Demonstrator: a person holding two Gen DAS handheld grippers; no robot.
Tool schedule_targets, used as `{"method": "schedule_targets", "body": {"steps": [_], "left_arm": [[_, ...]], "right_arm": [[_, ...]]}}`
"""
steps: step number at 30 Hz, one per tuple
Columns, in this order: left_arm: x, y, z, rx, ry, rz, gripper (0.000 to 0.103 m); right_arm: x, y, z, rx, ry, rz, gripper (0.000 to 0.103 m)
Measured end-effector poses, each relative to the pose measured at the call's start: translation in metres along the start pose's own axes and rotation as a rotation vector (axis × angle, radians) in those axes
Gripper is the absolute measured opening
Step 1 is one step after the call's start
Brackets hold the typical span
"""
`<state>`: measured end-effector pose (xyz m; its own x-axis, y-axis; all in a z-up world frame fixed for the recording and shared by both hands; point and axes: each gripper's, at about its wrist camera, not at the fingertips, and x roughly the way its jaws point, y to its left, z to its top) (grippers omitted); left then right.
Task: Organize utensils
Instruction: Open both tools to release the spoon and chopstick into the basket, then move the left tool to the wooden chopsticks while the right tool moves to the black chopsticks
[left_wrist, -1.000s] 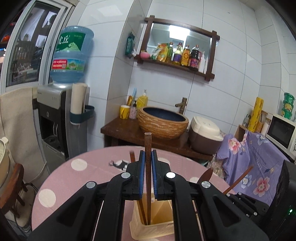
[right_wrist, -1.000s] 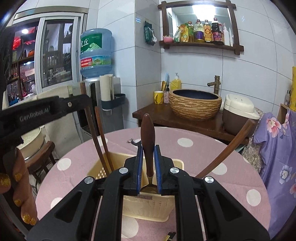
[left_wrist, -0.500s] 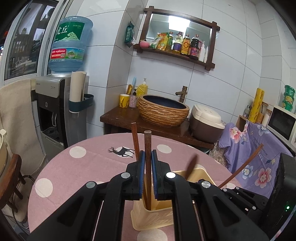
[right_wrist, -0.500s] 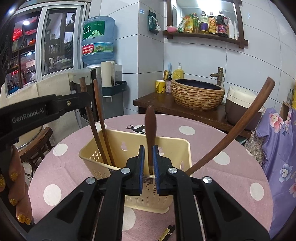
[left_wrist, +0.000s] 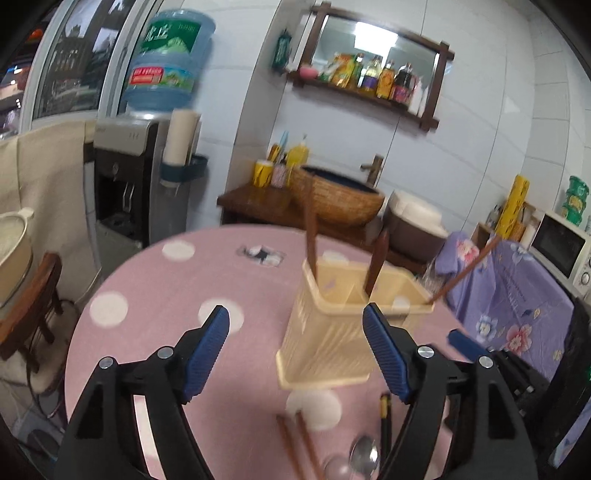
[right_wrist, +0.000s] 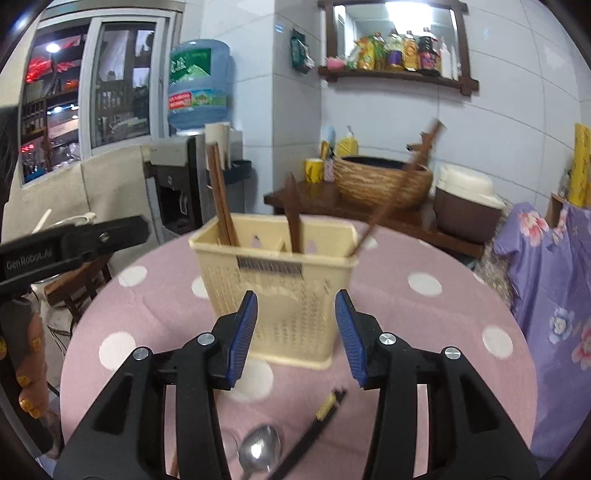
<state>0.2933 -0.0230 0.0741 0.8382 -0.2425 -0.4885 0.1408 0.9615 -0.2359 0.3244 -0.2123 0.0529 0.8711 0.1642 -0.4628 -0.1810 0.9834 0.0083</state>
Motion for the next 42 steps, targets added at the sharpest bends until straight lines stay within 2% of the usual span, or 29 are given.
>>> {"method": "schedule_targets", "body": {"steps": [4, 7, 10, 12, 15, 20, 28, 34, 38, 42], "left_arm": [[0.004, 0.012, -0.036, 0.030, 0.089, 0.066, 0.074], [0.012, 0.016, -0.064, 0.047, 0.185, 0.074, 0.072], [0.019, 0.015, -0.088, 0.059, 0.263, 0.059, 0.065], [0.022, 0.013, -0.099, 0.065, 0.298, 0.047, 0.057], [0.029, 0.010, -0.110, 0.067, 0.339, 0.034, 0.051], [0.031, 0.004, -0.116, 0.076, 0.351, 0.026, 0.048], [0.038, -0.001, -0.122, 0.090, 0.367, 0.036, 0.047], [0.041, -0.002, -0.125, 0.093, 0.382, 0.040, 0.047], [0.041, 0.001, -0.124, 0.084, 0.382, 0.043, 0.047], [0.043, 0.001, -0.122, 0.070, 0.386, 0.036, 0.047]], "right_arm": [[-0.003, -0.014, -0.033, 0.057, 0.101, -0.045, 0.045], [-0.002, -0.025, -0.058, 0.110, 0.174, -0.060, 0.045], [0.002, -0.034, -0.083, 0.170, 0.247, -0.057, 0.045], [0.006, -0.037, -0.096, 0.199, 0.285, -0.045, 0.045], [0.010, -0.038, -0.110, 0.238, 0.325, -0.033, 0.045], [0.012, -0.034, -0.116, 0.265, 0.346, -0.013, 0.045], [0.021, -0.018, -0.118, 0.231, 0.390, -0.010, 0.045], [0.021, -0.021, -0.118, 0.187, 0.414, -0.057, 0.045], [0.016, -0.039, -0.116, 0.242, 0.390, -0.064, 0.045], [0.017, -0.037, -0.111, 0.231, 0.383, -0.053, 0.045]]}}
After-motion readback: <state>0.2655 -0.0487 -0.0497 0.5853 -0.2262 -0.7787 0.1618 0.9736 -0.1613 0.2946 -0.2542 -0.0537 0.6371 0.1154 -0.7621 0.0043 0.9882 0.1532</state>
